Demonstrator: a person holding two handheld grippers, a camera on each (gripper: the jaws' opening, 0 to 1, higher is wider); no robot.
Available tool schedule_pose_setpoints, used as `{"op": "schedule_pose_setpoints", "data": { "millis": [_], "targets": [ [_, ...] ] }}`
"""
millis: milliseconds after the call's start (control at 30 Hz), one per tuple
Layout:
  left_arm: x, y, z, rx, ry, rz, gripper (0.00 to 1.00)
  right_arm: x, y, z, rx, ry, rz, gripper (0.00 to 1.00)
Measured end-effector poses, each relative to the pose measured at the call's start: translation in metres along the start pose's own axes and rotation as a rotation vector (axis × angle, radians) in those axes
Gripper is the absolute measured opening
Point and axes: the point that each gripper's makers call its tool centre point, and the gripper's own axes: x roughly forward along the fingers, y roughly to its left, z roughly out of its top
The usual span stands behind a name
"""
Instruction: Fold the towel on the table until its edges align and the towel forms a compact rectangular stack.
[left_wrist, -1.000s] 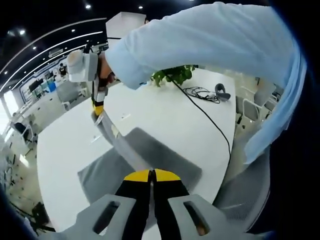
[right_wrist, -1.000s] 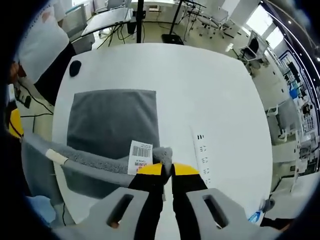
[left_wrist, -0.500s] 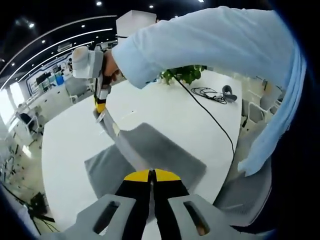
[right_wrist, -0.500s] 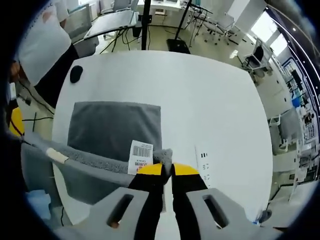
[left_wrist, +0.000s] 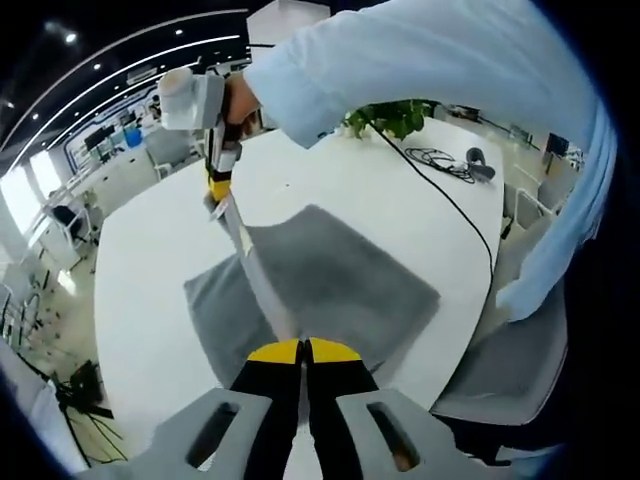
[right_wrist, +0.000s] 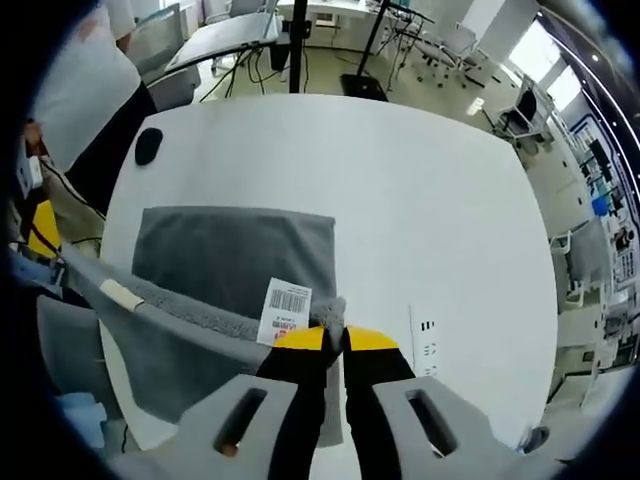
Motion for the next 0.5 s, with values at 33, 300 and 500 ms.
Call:
{"op": "schedule_pose_setpoints", "data": {
  "millis": [33, 300, 500],
  "targets": [
    [0.001, 0.0, -0.004, 0.001, 0.012, 0.005, 0.0, 0.003, 0.001, 0.002, 0.0, 0.0, 0.003, 0.03],
    [0.016, 0.008, -0.037, -0.02, 0.063, 0.025, 0.0, 0.037, 0.011, 0.013, -0.009, -0.004, 0.022, 0.03],
    [0.025, 0.016, -0.055, -0.046, 0.083, 0.033, 0.0, 0.059, 0.017, 0.011, 0.003, 0.006, 0.037, 0.04]
  ]
}}
